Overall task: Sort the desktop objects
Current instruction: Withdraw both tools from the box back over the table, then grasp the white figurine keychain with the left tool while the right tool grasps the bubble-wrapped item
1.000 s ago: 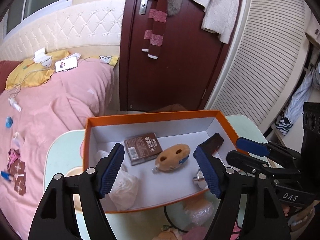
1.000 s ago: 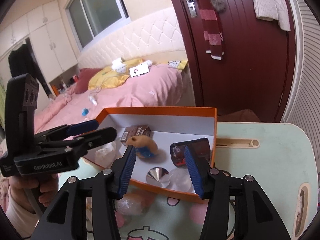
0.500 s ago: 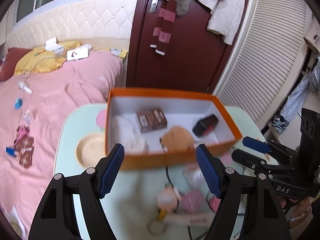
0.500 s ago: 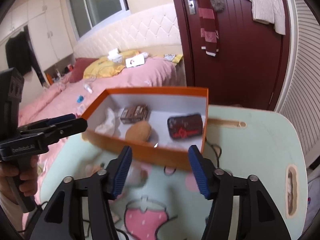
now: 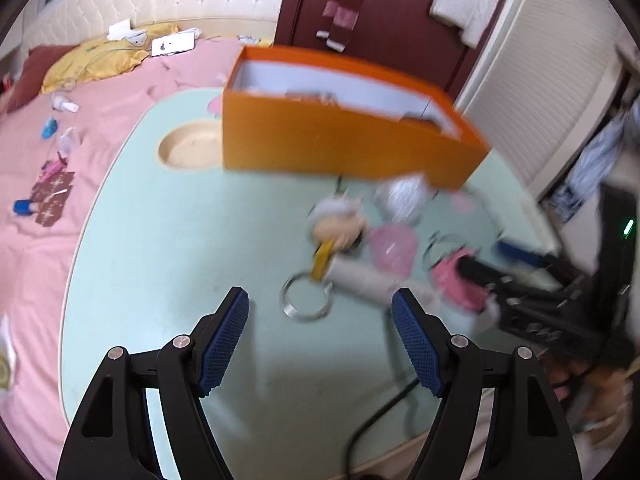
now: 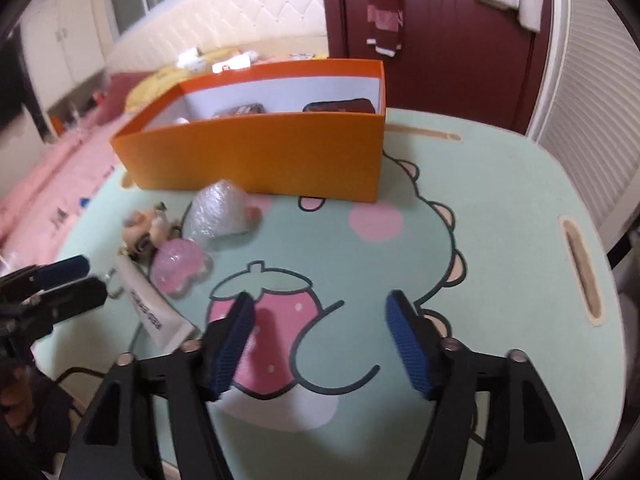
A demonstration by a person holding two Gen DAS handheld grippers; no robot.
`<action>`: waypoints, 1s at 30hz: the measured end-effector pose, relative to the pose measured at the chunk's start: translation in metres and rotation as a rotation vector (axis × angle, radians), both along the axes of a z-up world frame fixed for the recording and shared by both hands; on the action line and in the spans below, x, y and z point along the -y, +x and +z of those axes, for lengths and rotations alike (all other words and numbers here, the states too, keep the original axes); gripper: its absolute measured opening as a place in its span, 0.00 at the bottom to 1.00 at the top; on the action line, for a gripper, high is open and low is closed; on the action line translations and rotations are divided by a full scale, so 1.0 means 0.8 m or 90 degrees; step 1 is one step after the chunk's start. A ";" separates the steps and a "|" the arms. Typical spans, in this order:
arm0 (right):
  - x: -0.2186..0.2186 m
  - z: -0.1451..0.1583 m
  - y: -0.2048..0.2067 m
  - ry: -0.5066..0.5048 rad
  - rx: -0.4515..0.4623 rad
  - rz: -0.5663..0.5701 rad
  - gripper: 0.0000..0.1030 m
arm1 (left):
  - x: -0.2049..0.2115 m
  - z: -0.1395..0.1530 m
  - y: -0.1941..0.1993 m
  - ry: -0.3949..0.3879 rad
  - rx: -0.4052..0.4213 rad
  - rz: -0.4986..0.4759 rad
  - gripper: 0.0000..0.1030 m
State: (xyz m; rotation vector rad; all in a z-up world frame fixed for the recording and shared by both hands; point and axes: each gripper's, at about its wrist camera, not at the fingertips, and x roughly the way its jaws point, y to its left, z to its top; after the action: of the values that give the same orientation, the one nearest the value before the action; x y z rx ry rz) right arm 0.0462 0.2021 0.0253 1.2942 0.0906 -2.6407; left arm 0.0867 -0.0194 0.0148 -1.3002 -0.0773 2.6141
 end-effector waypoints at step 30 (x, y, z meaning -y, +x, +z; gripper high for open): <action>0.006 -0.003 0.004 0.015 -0.012 0.009 1.00 | -0.020 -0.014 0.016 -0.096 -0.047 0.006 1.00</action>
State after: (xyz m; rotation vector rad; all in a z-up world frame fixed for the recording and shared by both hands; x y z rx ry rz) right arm 0.0490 0.1971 0.0228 1.2711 0.1330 -2.6479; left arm 0.0993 -0.0031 0.0040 -1.2506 0.1276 2.7180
